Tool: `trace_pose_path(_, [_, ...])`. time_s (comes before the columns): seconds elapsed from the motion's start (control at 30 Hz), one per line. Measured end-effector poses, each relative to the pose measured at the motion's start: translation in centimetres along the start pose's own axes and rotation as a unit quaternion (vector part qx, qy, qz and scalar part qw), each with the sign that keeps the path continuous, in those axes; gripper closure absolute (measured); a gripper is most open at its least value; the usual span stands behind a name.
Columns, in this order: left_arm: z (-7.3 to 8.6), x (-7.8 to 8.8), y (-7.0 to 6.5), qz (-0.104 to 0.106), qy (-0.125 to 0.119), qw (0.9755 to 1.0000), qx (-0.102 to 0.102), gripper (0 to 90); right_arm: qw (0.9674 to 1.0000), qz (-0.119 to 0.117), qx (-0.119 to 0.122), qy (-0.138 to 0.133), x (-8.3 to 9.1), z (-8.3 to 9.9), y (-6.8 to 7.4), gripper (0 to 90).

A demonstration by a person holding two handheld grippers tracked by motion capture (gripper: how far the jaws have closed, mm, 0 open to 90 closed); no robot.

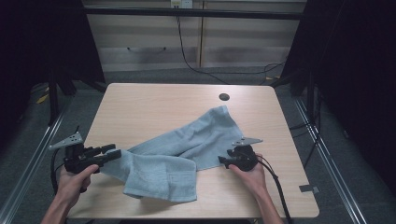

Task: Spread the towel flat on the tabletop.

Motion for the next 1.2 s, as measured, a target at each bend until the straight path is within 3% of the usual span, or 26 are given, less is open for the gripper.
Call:
trace_pose_path(0.07, [0.1,-0.3,0.0,-0.004,0.006,1.0000,-0.004,46.9,0.9998,0.017,0.000,0.003,-0.6,-0.6,-0.4,68.9])
trace_pose_path(0.13, [0.4,-0.7,0.1,-0.003,0.009,1.0000,0.002,46.0,0.9998,0.016,-0.006,0.003,-0.9,-0.8,-0.5,73.0])
trace_pose_path(0.17, [0.7,-0.9,0.2,-0.003,0.012,0.9999,0.004,46.8,0.9997,0.021,-0.009,0.002,-1.4,-1.3,-1.1,79.7])
trace_pose_path(0.2, [0.9,-1.0,0.2,-0.001,0.014,0.9999,0.006,46.8,0.9997,0.021,-0.009,0.002,-1.4,-1.3,-1.1,79.7])
trace_pose_path(0.27, [2.1,-1.4,-0.2,0.009,0.038,0.9992,-0.002,57.9,0.9996,0.023,-0.017,-0.001,-1.8,-2.2,-1.9,76.8])
trace_pose_path(0.3, [2.1,-1.4,-0.2,0.009,0.038,0.9992,-0.002,62.9,0.9996,0.023,-0.017,-0.001,-1.8,-2.2,-1.9,76.8])
trace_pose_path(0.33, [2.6,-1.4,-0.5,0.011,0.046,0.9988,-0.008,62.9,0.9995,0.012,-0.023,-0.015,-1.7,-2.6,-1.7,73.2])
trace_pose_path(0.37, [3.0,-1.4,-0.7,0.014,0.054,0.9983,-0.013,68.0,0.9990,-0.005,-0.026,-0.036,-1.3,-3.1,-1.2,69.3])
trace_pose_path(0.4, [3.4,-1.4,-0.9,0.019,0.060,0.9979,-0.016,73.9,0.9976,-0.044,-0.011,-0.053,-0.5,-3.8,0.8,62.8])
trace_pose_path(0.43, [3.7,-1.4,-1.0,0.017,0.064,0.9977,-0.016,73.9,0.9976,-0.044,-0.011,-0.053,-0.5,-3.8,0.8,62.8])
trace_pose_path(0.5, [4.1,-1.3,-1.0,0.019,0.068,0.9974,-0.013,76.2,0.9957,-0.076,0.012,-0.052,-0.2,-4.0,3.2,57.6])
trace_pose_path(0.57, [4.3,-1.2,-1.0,0.018,0.066,0.9976,-0.010,76.9,0.9911,-0.119,0.027,-0.053,-0.5,-3.9,5.8,50.9])
trace_pose_path(0.63, [4.4,-1.3,-1.0,0.017,0.067,0.9976,-0.009,76.9,0.9903,-0.127,0.029,-0.048,-0.8,-3.8,6.4,49.4])
trace_pose_path(0.67, [4.4,-1.5,-1.1,0.016,0.068,0.9975,-0.009,76.9,0.9880,-0.144,0.034,-0.044,-1.5,-3.8,7.5,46.4])
trace_pose_path(0.73, [4.4,-1.7,-1.2,0.017,0.067,0.9976,-0.005,76.9,0.9863,-0.156,0.035,-0.040,-2.2,-3.8,8.2,45.5])
trace_pose_path(0.83, [4.2,-2.0,-1.2,0.019,0.068,0.9975,-0.005,76.9,0.9855,-0.162,0.031,-0.038,-2.9,-3.8,8.6,48.7])
trace_pose_path(0.9, [4.0,-2.2,-1.3,0.019,0.063,0.9978,0.000,76.9,0.9840,-0.172,0.033,-0.031,-3.4,-3.6,8.9,69.1])
trace_pose_path(0.93, [3.9,-2.2,-1.4,0.021,0.062,0.9979,-0.004,76.9,0.9832,-0.176,0.030,-0.036,-3.0,-3.8,8.9,83.0])
trace_pose_path(1.0, [3.6,-2.0,-1.8,0.025,0.057,0.9981,-0.008,76.9,0.9823,-0.180,0.026,-0.043,-2.5,-4.0,8.7,84.4])
trace_pose_path(1.03, [3.3,-1.6,-2.3,0.033,0.046,0.9984,-0.003,77.2,0.9821,-0.177,0.023,-0.059,-0.7,-4.7,8.1,85.7])
trace_pose_path(1.07, [3.3,-1.6,-2.3,0.033,0.046,0.9984,-0.003,77.4,0.9821,-0.177,0.023,-0.059,-0.7,-4.7,8.1,85.7])
trace_pose_path(1.1, [3.1,-1.2,-2.8,0.044,0.042,0.9982,-0.003,77.7,0.9826,-0.167,0.023,-0.077,1.7,-5.5,7.4,86.1])
trace_pose_path(1.13, [3.1,-1.2,-2.8,0.044,0.042,0.9982,-0.003,78.0,0.9826,-0.167,0.023,-0.077,1.7,-5.5,7.4,86.1])
trace_pose_path(1.2, [2.8,-1.0,-3.7,0.053,0.039,0.9978,-0.006,78.5,0.9813,-0.165,0.023,-0.097,4.3,-6.1,6.6,86.3])
Point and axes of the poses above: each handheld gripper's, and its own axes: x roughly backward along the jaws, z roughly out of its underside, y roughly to its left, the point moved 8 cm from there along -x, roughly forward along the jaws, and after that the axes turned 2 degrees about x, right-handed, at the moved point
